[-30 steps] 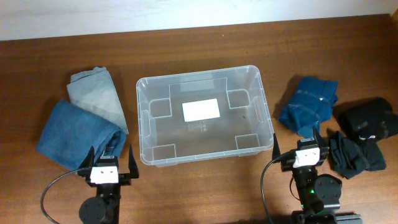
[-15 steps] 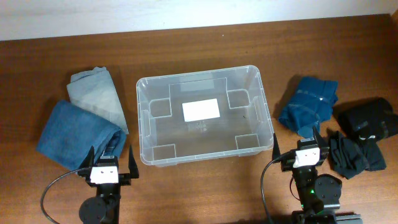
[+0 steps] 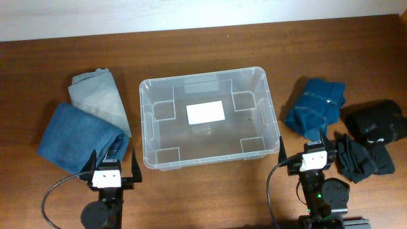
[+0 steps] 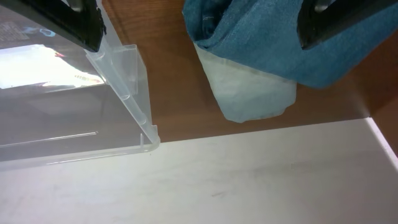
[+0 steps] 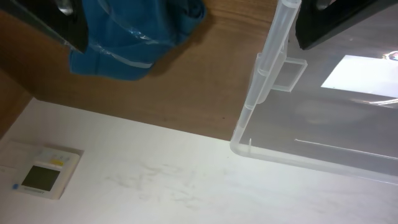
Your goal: Pack container
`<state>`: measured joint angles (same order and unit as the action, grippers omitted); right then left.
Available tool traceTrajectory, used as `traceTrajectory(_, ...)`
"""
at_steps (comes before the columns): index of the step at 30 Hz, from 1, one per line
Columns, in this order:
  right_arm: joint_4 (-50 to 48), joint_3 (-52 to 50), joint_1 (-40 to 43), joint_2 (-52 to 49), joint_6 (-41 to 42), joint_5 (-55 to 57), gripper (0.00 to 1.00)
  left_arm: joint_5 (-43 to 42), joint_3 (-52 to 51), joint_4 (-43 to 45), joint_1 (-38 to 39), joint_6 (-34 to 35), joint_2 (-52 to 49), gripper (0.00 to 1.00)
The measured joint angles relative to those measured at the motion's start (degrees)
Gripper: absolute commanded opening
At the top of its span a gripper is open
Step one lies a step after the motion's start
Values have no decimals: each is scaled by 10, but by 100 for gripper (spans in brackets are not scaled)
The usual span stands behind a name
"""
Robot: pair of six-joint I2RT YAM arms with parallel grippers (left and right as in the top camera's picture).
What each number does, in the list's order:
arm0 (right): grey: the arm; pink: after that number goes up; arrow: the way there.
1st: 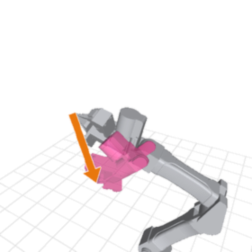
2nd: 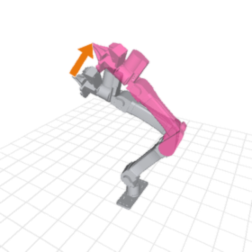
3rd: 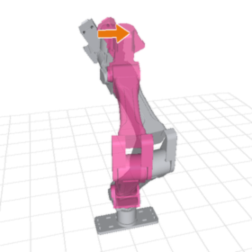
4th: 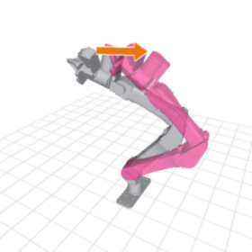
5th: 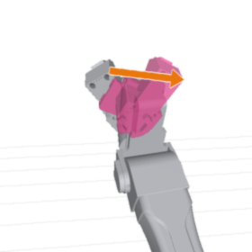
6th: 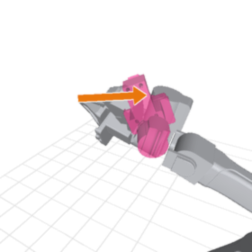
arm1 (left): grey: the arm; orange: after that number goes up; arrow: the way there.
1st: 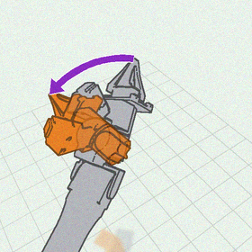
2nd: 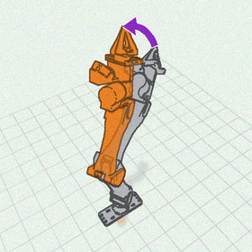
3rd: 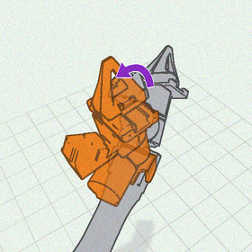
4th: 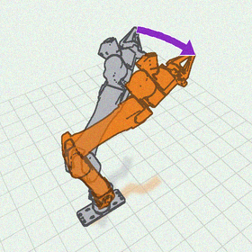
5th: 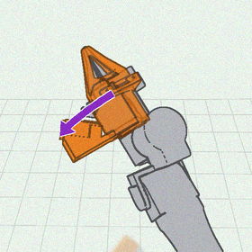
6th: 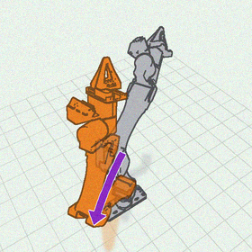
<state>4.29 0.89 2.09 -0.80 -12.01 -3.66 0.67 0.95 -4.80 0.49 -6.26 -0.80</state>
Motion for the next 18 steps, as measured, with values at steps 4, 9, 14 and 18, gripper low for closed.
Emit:
traceTrajectory(4,0,0,0,0,0,0,98,0,0,0,0,0,0,99)
traceTrajectory(9,-1,0,0,0,17,-5,98,0,0,0,0,0,0,99)
traceTrajectory(14,4,2,0,0,81,-6,98,0,0,-2,0,7,0,99)
traceTrajectory(18,53,47,0,-31,115,17,98,0,12,-21,0,13,-2,99)
